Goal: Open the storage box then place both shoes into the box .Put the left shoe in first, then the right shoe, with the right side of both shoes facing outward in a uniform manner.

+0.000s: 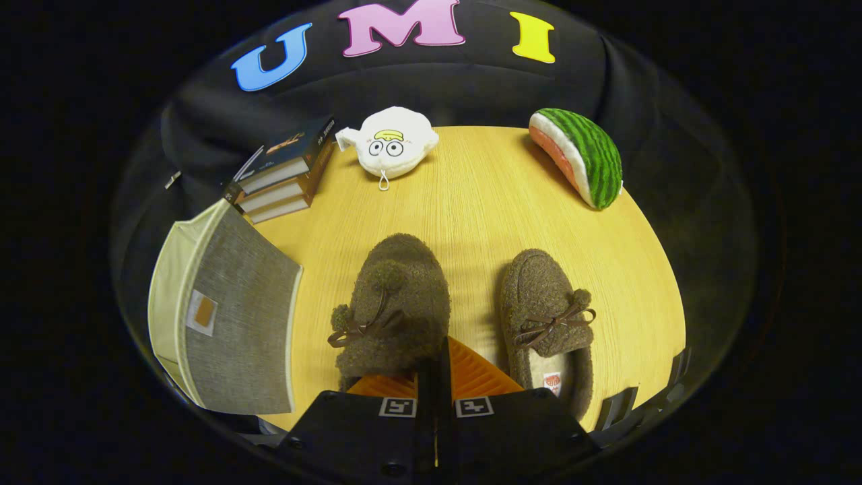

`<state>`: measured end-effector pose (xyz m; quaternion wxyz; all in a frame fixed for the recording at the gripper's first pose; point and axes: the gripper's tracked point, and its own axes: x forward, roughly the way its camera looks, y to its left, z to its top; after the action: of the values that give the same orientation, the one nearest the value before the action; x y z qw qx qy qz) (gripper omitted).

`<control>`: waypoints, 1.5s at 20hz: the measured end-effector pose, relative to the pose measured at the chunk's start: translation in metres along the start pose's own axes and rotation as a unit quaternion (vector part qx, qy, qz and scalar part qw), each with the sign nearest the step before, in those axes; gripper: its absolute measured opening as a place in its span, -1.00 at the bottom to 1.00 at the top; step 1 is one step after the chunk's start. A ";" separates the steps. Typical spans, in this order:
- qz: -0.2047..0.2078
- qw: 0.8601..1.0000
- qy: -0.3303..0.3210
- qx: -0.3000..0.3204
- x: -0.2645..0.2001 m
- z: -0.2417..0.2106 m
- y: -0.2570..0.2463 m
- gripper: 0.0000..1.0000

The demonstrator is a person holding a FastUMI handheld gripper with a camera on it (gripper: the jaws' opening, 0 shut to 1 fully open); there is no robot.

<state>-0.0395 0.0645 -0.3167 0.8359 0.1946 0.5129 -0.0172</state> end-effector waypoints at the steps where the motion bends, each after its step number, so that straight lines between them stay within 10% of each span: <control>1: -0.005 1.000 0.006 0.011 -0.013 0.004 0.002 -0.87; 14: 0.122 0.992 0.025 0.019 -0.119 0.076 0.200 -0.88; 30: 0.098 0.987 0.124 -0.019 -0.057 0.026 0.312 -0.83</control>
<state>0.0270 0.3337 -0.1606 0.7670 0.2290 0.5912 0.0988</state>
